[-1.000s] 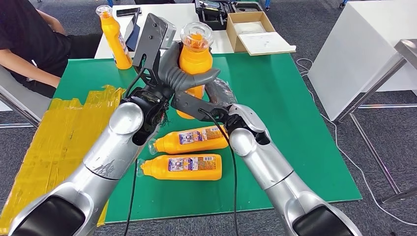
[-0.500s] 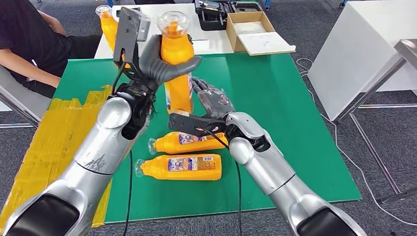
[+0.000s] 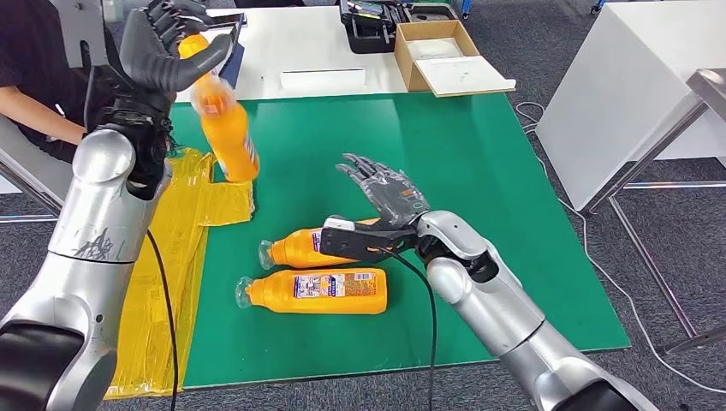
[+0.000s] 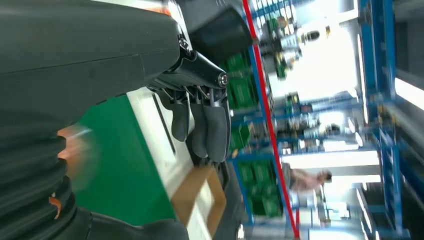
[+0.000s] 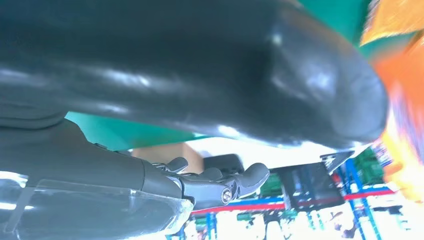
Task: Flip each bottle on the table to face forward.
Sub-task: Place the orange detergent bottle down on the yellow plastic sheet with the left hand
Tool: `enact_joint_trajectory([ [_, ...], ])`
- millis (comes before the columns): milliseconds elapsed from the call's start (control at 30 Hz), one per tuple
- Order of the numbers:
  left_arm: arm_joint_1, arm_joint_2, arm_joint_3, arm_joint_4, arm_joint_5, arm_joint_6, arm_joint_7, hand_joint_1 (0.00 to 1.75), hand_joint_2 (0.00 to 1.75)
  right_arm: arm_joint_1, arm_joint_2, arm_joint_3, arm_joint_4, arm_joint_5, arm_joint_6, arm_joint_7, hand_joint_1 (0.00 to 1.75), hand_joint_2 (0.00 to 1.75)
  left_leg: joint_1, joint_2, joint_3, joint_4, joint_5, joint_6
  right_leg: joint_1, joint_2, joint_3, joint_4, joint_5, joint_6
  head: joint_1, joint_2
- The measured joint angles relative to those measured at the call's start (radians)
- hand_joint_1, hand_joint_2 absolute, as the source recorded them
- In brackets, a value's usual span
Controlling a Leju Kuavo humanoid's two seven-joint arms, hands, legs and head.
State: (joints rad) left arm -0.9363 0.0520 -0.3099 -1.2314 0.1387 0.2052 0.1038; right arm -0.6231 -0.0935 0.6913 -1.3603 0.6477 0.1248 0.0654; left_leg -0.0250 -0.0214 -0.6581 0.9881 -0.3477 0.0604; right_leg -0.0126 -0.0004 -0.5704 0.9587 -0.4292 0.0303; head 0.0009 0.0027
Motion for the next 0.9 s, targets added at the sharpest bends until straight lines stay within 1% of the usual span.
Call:
enact_joint_trajectory([
  [167,-0.002,0.038,0.02,0.022,-0.025,-0.008,-0.01,1.75,1.75,0.028,-0.045,-0.041,-0.041,-0.009,-0.014,0.002,0.0,0.0,0.0,-0.001,0.0,0.0,0.0,0.0,0.0,0.0,0.0,0.0,0.0,0.0,0.0,0.0],
  [300,-0.003,0.055,0.02,0.037,-0.04,-0.008,-0.015,1.75,1.75,0.061,-0.075,-0.084,-0.07,-0.01,-0.021,0.002,0.0,0.0,0.0,0.0,0.0,0.0,0.0,0.0,0.0,0.0,0.0,0.0,0.0,0.0,0.0,0.0],
  [667,-0.004,0.065,0.02,0.054,-0.043,-0.009,-0.016,1.75,1.75,0.093,-0.104,-0.124,-0.102,-0.01,-0.024,0.003,0.0,0.0,0.0,0.0,0.0,0.0,0.0,0.0,0.0,0.0,0.0,0.0,0.0,0.0,0.0,0.0],
  [900,-0.007,0.065,0.014,0.071,-0.043,-0.018,-0.016,1.75,1.75,0.112,-0.132,-0.146,-0.11,-0.009,-0.031,0.002,0.0,0.0,0.0,0.0,0.0,0.0,0.0,0.0,0.0,0.0,0.0,0.0,0.0,0.0,0.0,0.0],
])
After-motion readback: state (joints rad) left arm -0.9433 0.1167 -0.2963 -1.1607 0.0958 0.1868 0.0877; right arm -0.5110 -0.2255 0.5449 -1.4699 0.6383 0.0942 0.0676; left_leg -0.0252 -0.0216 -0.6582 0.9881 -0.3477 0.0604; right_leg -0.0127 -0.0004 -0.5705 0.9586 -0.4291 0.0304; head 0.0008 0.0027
